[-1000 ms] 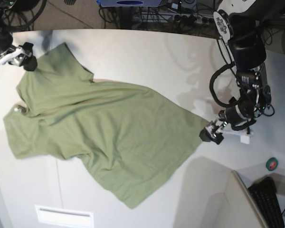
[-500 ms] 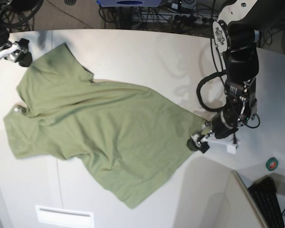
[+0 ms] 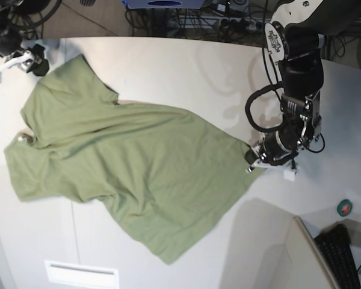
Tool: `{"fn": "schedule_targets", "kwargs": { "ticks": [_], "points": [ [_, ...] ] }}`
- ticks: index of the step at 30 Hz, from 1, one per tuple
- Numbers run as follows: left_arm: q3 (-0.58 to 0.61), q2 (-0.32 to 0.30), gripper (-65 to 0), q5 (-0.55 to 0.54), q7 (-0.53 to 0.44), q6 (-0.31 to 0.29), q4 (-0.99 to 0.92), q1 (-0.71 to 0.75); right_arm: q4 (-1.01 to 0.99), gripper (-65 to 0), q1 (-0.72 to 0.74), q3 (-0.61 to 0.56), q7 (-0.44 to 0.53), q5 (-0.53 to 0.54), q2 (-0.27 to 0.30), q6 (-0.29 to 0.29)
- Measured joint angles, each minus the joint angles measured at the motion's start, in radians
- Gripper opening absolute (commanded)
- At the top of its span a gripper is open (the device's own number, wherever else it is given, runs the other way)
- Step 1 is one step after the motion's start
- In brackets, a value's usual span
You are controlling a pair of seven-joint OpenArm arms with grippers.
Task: Layout the t-shirt on the table in an organized manner, then fold the t-shirt properly
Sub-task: 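Hold the shirt corners with both grippers and stretch the shirt taut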
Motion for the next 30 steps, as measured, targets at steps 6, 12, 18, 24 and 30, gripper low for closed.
{"fn": "schedule_targets", "kwargs": {
  "ticks": [6,12,18,24,30],
  "points": [
    [0.003,0.0,-65.0,0.015,0.021,0.016,0.275,0.196,-0.107,-18.6,0.063,-0.024,0.021,0.004,0.035,0.0],
    [0.005,0.003,-65.0,0.006,0.015,0.011,0.41,0.277,-0.22,-18.6,0.115,-0.09,0.043,0.015,0.104,0.001],
    [-0.002,0.002,-65.0,0.007,0.015,0.009,0.411,0.289,-0.227,-18.9,0.103,-0.098,0.044,0.04,0.095,0.004],
    [-0.003,0.003,-65.0,0.007,0.015,0.009,0.411,0.289,-0.117,-18.9,0.022,-0.205,0.017,0.036,0.04,0.01],
    [-0.003,0.003,-65.0,0.006,0.015,0.009,0.411,0.29,-0.192,-22.8,0.041,-0.225,0.119,0.072,0.038,0.025]
  ]
}}
